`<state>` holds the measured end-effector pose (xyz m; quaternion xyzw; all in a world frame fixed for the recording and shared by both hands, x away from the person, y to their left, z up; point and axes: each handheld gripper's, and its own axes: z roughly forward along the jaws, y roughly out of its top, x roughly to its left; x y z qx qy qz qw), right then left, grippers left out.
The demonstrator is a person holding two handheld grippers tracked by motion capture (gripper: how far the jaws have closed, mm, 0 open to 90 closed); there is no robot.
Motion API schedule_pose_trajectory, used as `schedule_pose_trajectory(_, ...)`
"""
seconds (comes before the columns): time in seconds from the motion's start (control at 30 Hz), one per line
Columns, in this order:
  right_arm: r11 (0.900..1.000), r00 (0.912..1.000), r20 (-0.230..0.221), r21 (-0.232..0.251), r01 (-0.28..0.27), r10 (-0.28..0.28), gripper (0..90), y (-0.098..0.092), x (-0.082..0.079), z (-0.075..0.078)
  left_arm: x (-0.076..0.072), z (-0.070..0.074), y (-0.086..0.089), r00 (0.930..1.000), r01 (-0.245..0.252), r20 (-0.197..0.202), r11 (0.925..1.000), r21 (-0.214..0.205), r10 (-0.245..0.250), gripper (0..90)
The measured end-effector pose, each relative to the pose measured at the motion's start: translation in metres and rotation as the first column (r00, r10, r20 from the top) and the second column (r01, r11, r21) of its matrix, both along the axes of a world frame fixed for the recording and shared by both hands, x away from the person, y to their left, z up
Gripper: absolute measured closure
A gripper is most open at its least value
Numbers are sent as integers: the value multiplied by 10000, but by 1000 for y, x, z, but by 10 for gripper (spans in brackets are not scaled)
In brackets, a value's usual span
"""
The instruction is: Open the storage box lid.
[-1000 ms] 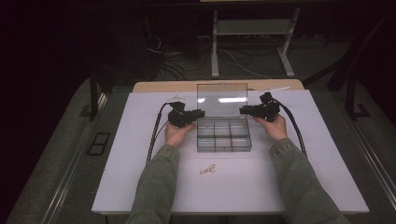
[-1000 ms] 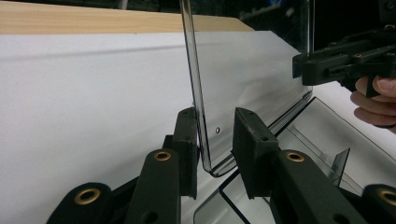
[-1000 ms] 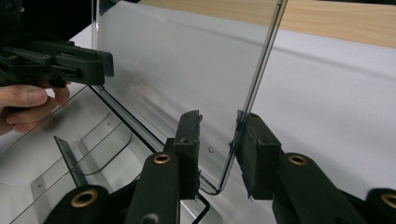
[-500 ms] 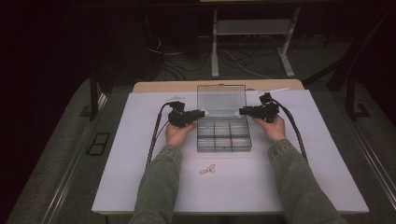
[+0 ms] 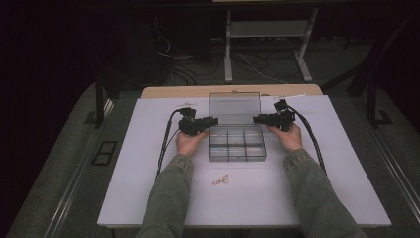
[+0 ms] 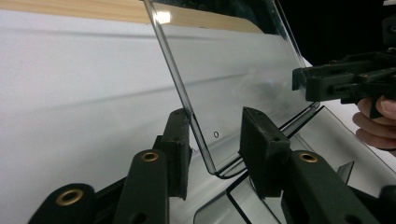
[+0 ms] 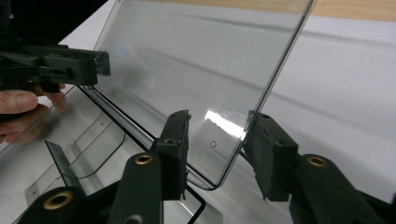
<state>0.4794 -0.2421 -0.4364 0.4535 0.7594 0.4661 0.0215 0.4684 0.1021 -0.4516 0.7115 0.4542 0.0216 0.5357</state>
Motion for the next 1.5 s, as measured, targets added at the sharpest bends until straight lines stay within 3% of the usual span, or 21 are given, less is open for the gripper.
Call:
schedule_pose_trajectory(0.33, 9999, 9999, -69, -87, 95, -96, 548, 2, -1, 0, -1, 0, -3, 9997, -206, -93, 9997, 91, 207, 574)
schedule_pose_trajectory(0.5, 9991, 9995, 73, -288, 312, -310, 496, 6, -1, -1, 1, -1, -2, 9994, -214, -284, 9997, -85, 211, 555)
schedule_pose_trajectory(0.73, 9987, 9989, -57, -201, 465, -466, 463, 6, -1, -2, 0, -1, -3, 9983, -452, -373, 9989, 97, 455, 516)
schedule_pose_trajectory(0.8, 9982, 9978, -295, -46, 591, -592, 453, 6, -1, -4, -1, 0, -4, 9974, -579, -425, 9981, 187, 587, 485)
schedule_pose_trajectory(1.0, 9971, 9969, -232, 99, 750, -747, 398, 6, -4, -6, -2, 1, -6, 9966, -739, -341, 9962, 455, 755, 431)
schedule_pose_trajectory(1.13, 9981, 9979, -185, -40, 619, -620, 273, 9, -7, -2, -3, 4, -5, 9980, -562, -260, 9974, 445, 574, 353)
schedule_pose_trajectory(1.3, 9981, 9985, 144, -332, 524, -520, 134, 14, -17, 3, -7, 11, -3, 9992, -401, 79, 9992, 48, 401, 262)
schedule_pose_trajectory(1.4, 9979, 9982, 295, -382, 526, -515, 105, 14, -25, 7, -11, 18, -2, 9990, -397, 218, 9990, 188, 393, 212)
schedule_pose_trajectory(1.5, 9988, 9982, 419, -191, 446, -438, 4, 11, -34, 12, -14, 23, 0, 9992, -335, 220, 9984, 461, 325, 152)
